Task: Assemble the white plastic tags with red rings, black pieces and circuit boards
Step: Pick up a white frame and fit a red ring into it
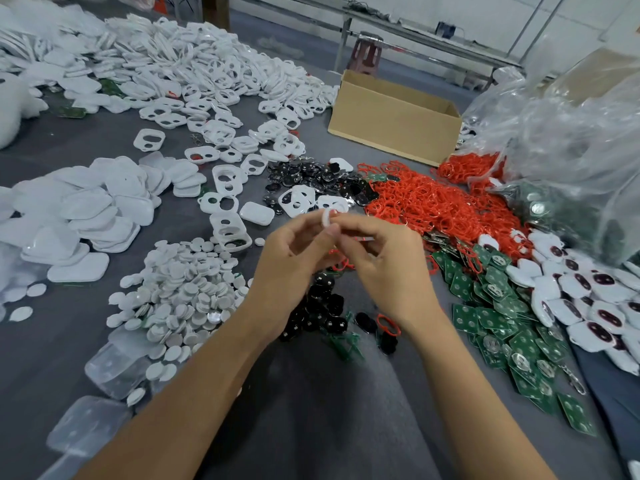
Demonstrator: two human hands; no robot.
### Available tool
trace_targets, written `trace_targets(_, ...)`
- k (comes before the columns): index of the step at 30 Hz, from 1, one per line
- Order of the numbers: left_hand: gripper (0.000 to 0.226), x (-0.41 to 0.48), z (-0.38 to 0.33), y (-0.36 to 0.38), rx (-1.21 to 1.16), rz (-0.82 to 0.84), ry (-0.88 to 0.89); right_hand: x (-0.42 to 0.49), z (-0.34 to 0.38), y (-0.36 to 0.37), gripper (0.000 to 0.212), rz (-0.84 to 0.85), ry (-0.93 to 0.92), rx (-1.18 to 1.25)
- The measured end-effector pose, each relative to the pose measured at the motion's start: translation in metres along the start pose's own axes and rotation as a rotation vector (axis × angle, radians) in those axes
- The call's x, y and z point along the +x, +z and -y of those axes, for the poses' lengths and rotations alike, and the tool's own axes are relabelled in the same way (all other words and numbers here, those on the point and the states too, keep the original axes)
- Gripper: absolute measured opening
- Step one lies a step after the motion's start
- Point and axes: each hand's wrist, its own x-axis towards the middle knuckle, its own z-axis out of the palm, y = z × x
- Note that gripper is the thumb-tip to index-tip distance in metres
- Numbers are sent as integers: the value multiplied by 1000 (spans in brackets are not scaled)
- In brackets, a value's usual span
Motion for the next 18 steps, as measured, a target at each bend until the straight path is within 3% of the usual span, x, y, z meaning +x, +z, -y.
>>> trace_targets(2,18,3,-1,-7,-15,-124,-17,0,1,-1,31,94,-14,62)
trace_targets(4,13,6,-2,-12,-21,-197,-43,-1,-1,0,31,23,29,145)
trace_targets(6,17,8,-3,-14,-32,-285,-58,-1,-7,2,28,-38,31,32)
trace_targets(9,14,12,-3,-16,-58,-370,-68,-5,-17,8,34,228,-59,-308)
trace_targets(12,8,11,-2,-16,-10,-380,-40,-7,-24,14,42,424,-98,-394)
trace_targets(18,13,10,4,-15,204,-379,-31,-3,-30,7,24,301,60,-331)
